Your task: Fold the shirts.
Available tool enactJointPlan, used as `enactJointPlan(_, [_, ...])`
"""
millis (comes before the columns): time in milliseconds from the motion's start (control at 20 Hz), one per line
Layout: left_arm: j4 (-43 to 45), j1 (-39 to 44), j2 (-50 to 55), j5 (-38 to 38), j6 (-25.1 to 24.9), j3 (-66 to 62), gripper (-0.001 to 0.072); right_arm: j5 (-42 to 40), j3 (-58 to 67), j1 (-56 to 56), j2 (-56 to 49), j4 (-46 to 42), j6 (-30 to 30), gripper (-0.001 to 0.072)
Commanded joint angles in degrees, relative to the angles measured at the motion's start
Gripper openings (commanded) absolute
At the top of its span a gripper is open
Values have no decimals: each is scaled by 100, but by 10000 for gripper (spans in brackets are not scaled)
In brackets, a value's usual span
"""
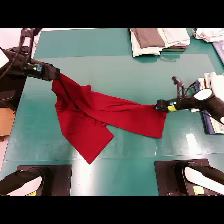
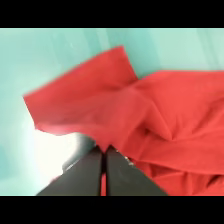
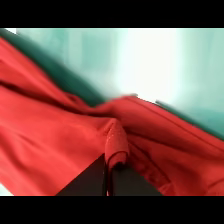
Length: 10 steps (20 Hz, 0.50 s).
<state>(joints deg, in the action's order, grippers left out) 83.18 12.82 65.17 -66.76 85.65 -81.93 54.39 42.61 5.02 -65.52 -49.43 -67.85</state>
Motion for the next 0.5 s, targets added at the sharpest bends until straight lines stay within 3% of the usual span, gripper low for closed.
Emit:
enactJointPlan(0, [472,0,-356,33,184,-533,22,203,619,109,879,-24,9,16])
enactJointPlan(450, [667,0,-2094,83,308,-3432,22,1453,3965,1617,2885,-28,-317,15])
